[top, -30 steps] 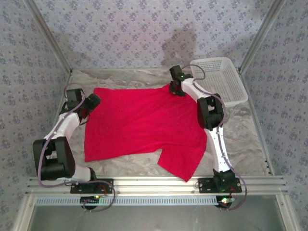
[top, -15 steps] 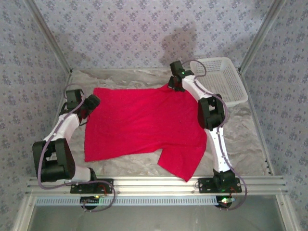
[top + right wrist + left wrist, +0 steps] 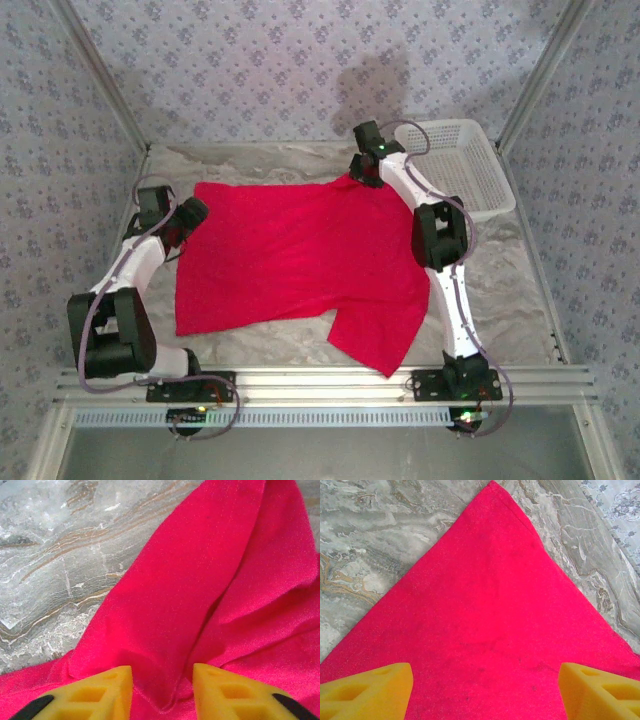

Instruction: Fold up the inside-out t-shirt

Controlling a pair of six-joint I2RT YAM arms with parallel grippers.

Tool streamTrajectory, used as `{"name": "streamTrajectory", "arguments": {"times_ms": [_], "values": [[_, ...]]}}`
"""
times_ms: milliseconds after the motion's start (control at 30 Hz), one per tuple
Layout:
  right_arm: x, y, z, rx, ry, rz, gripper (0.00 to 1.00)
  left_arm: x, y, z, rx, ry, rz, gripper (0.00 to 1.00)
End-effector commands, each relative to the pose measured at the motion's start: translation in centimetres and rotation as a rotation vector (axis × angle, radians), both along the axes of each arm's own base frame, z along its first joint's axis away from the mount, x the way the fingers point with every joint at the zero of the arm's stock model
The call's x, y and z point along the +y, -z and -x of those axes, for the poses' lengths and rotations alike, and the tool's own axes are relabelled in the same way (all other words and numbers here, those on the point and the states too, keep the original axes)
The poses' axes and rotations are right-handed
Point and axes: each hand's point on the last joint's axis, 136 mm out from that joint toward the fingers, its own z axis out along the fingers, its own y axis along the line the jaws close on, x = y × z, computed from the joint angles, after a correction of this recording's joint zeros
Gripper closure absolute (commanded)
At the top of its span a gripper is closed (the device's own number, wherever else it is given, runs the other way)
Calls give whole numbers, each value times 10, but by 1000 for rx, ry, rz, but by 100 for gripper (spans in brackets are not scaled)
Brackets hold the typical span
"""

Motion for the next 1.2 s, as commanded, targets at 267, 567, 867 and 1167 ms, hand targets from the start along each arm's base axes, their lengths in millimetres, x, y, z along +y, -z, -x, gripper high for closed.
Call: {"name": "streamTrajectory", "arguments": {"times_ms": [267, 567, 867, 1167], "values": [[-2, -15, 3, 0, 16, -12, 58, -8, 2, -1, 6, 32, 0, 25], [7, -36, 18, -28, -17, 32, 59, -10, 1, -2, 3, 39, -1, 26], [11, -16, 10, 17, -31, 33, 59, -12, 2, -3, 5, 43, -1, 27], [4, 12, 9, 67, -14, 13, 58, -13, 4, -4, 9, 42, 1, 28]]}}
